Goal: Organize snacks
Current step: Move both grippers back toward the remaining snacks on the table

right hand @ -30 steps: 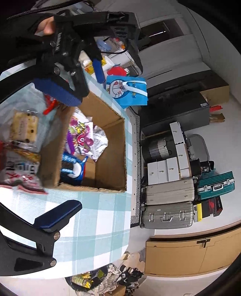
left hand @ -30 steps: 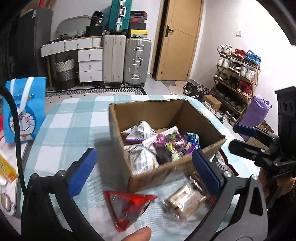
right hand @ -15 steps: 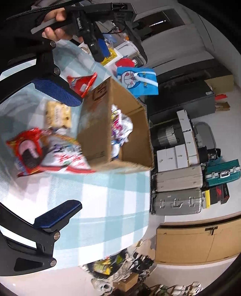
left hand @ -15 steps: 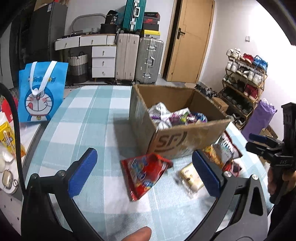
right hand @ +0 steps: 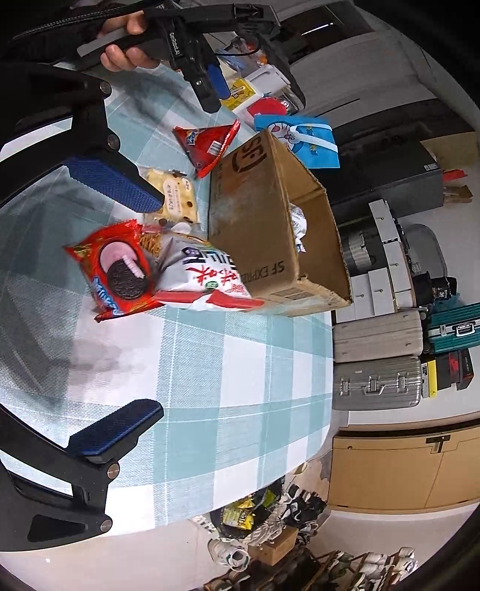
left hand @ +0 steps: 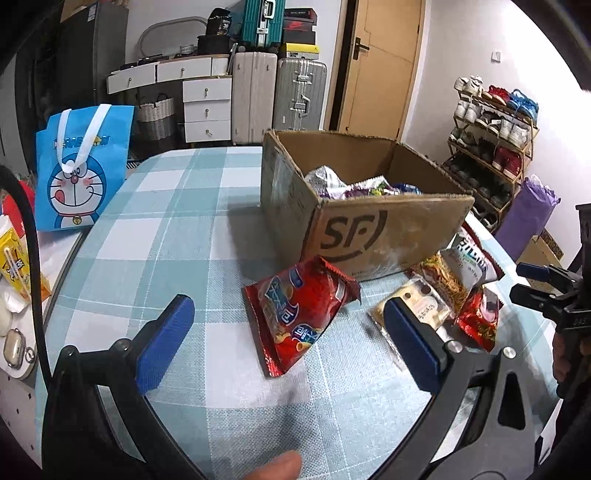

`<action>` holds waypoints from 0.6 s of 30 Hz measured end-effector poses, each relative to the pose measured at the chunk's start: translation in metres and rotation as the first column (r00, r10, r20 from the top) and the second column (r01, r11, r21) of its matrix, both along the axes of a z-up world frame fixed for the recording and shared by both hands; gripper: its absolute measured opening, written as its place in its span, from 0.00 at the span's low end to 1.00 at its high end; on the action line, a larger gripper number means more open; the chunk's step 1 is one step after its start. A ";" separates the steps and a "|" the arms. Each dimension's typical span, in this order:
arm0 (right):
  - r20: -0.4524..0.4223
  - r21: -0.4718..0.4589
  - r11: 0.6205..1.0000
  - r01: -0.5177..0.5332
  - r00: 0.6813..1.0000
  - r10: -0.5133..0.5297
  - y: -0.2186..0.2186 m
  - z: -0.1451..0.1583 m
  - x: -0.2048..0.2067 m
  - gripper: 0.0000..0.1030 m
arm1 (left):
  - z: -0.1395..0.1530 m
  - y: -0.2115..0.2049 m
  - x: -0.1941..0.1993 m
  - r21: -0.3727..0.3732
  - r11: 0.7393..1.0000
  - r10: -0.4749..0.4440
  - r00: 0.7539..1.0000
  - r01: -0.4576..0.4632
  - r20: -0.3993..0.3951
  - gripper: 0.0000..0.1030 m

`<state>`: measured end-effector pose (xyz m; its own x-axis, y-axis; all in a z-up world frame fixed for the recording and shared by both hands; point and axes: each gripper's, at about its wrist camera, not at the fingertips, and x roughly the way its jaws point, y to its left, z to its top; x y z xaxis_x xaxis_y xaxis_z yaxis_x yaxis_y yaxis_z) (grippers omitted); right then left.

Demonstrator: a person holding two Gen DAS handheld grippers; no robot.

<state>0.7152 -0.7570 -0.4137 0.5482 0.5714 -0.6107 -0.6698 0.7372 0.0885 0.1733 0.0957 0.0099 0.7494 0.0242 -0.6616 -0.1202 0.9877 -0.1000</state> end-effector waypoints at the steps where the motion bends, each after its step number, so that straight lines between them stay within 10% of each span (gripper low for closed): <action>1: -0.001 -0.005 1.000 -0.003 1.000 0.003 0.000 -0.001 0.001 1.00 | -0.003 -0.001 0.001 -0.003 1.000 0.001 1.000 -0.001 -0.006 0.99; 18: -0.035 -0.135 0.989 -0.053 0.998 0.049 0.033 -0.032 -0.006 1.00 | -0.029 -0.005 0.014 -0.018 1.000 -0.012 0.998 0.010 -0.069 0.99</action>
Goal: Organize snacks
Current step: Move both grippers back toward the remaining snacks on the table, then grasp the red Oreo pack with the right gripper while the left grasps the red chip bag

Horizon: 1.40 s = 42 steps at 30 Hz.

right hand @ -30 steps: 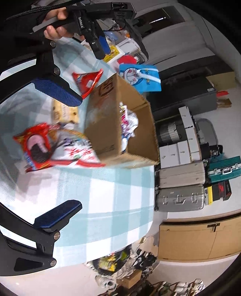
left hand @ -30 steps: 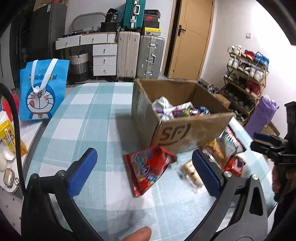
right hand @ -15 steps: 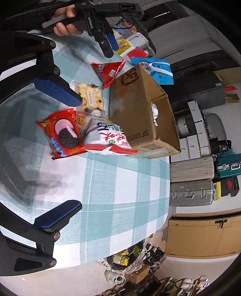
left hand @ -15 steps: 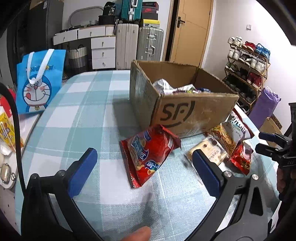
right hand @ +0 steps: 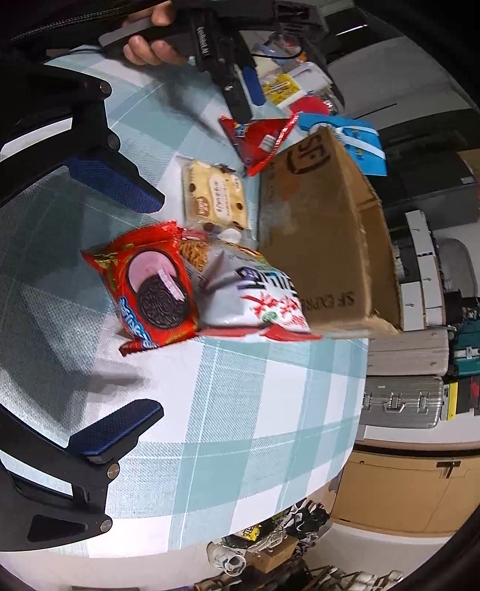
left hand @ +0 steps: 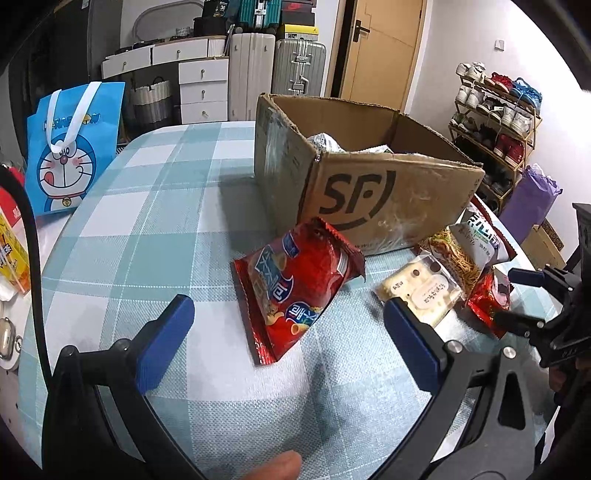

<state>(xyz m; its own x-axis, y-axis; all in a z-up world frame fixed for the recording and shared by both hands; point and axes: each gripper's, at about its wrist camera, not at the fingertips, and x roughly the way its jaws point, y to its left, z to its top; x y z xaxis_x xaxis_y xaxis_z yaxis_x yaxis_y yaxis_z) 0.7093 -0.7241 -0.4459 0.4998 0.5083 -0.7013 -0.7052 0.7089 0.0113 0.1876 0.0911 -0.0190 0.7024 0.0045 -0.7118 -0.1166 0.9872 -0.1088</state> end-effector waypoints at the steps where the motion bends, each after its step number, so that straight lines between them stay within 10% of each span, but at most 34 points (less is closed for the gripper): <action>1: -0.006 -0.006 1.000 -0.007 1.000 0.007 0.002 -0.002 -0.001 1.00 | -0.001 0.000 0.001 -0.002 1.000 -0.001 1.000 0.001 -0.005 0.99; 23: 0.038 -0.092 0.996 -0.014 0.999 0.017 0.021 -0.016 -0.005 0.98 | -0.018 0.000 0.009 -0.043 0.999 -0.012 0.999 0.010 -0.046 0.99; 30: 0.048 -0.102 0.994 -0.032 0.998 0.037 0.022 -0.016 -0.008 0.71 | -0.019 -0.001 0.009 -0.042 0.999 -0.018 0.999 0.016 -0.047 0.99; 42: 0.033 -0.049 0.997 -0.066 0.997 0.068 0.008 -0.006 -0.012 0.54 | -0.019 -0.004 0.009 -0.045 0.999 -0.017 0.999 0.015 -0.048 0.99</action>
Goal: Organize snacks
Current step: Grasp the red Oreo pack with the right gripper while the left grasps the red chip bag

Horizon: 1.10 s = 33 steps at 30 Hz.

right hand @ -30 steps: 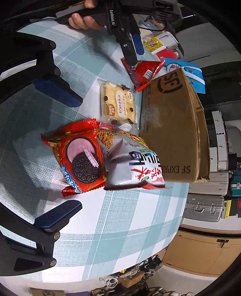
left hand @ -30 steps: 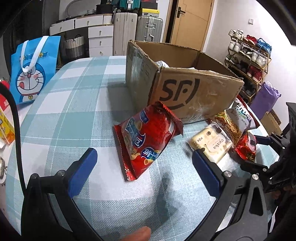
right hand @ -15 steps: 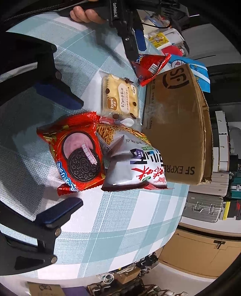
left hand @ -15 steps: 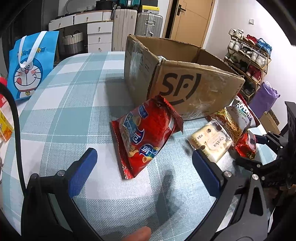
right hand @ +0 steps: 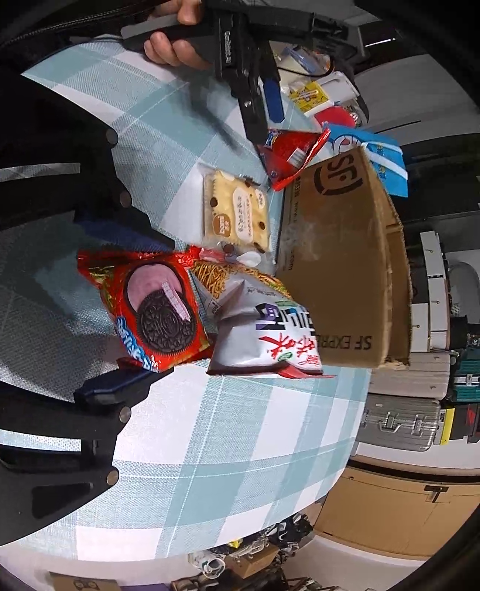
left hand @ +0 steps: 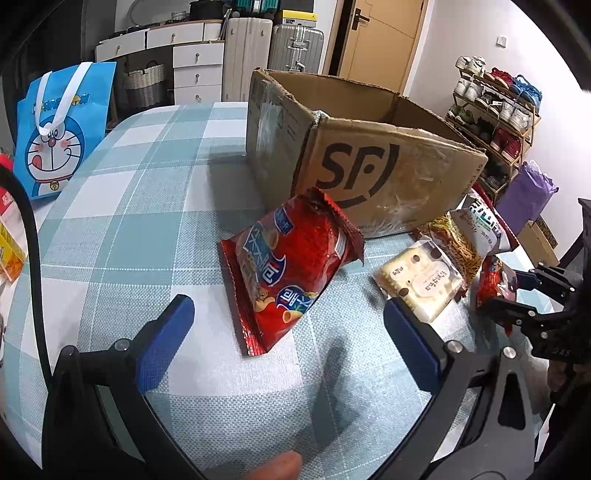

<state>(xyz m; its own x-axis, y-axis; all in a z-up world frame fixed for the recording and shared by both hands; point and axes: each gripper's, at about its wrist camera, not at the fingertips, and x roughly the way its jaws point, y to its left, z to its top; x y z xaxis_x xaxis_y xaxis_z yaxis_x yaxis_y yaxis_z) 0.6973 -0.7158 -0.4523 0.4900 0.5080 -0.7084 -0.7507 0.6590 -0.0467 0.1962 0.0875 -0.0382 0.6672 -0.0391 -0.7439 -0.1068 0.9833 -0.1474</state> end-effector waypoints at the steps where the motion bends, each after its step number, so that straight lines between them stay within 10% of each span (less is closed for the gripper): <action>1: -0.004 0.005 1.000 -0.005 1.000 0.005 -0.001 0.002 -0.001 0.54 | 0.000 0.001 0.000 -0.002 1.000 -0.001 1.000 0.001 0.000 0.99; 22: 0.002 0.067 0.998 0.018 1.000 -0.018 -0.036 0.021 -0.006 0.51 | -0.002 0.015 0.033 -0.058 0.997 0.039 0.998 -0.042 -0.048 0.96; 33: 0.014 0.091 0.995 0.034 0.999 -0.035 -0.043 0.030 -0.007 0.51 | -0.009 0.005 0.038 -0.034 0.999 0.014 0.999 -0.015 -0.036 0.52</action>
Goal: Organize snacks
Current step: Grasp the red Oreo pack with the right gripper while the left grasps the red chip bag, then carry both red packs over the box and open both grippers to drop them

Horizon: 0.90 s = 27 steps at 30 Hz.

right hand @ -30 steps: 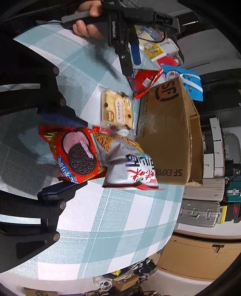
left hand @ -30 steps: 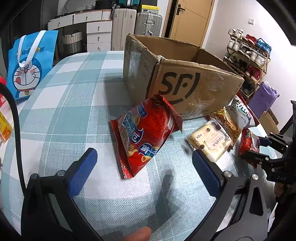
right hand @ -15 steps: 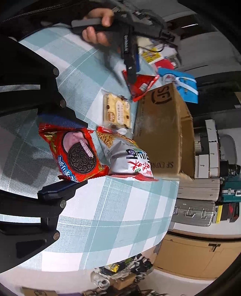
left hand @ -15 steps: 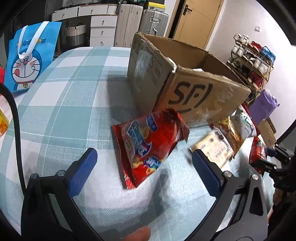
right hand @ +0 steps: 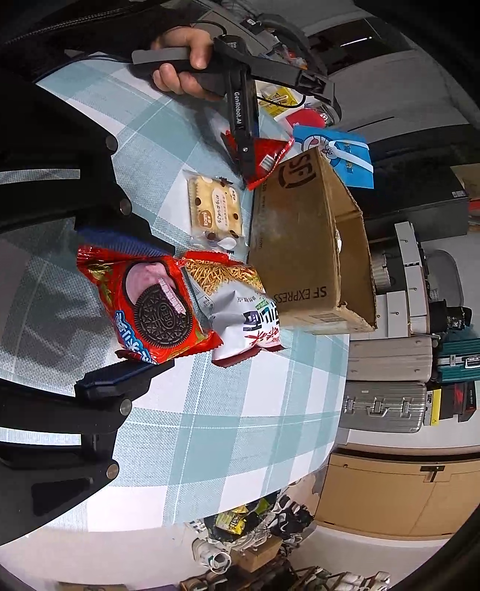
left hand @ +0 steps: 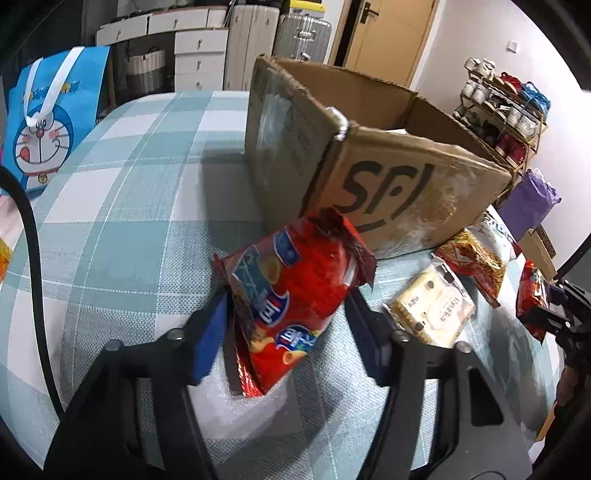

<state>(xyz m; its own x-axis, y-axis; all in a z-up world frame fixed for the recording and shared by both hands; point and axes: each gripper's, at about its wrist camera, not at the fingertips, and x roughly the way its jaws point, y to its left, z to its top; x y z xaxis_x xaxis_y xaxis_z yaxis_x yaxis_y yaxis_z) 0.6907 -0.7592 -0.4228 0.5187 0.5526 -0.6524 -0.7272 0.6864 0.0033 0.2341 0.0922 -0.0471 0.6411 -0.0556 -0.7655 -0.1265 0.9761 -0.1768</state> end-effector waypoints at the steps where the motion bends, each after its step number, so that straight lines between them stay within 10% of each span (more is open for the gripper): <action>1: 0.000 0.000 1.000 0.001 1.000 -0.001 0.001 0.000 0.000 0.51 | 0.000 -0.001 -0.001 0.007 1.000 -0.006 1.000 0.006 0.001 0.48; 27: 0.070 0.085 0.996 -0.013 0.998 0.007 -0.003 0.024 -0.016 0.51 | 0.054 -0.025 -0.061 -0.015 0.995 -0.095 0.982 0.099 0.160 0.40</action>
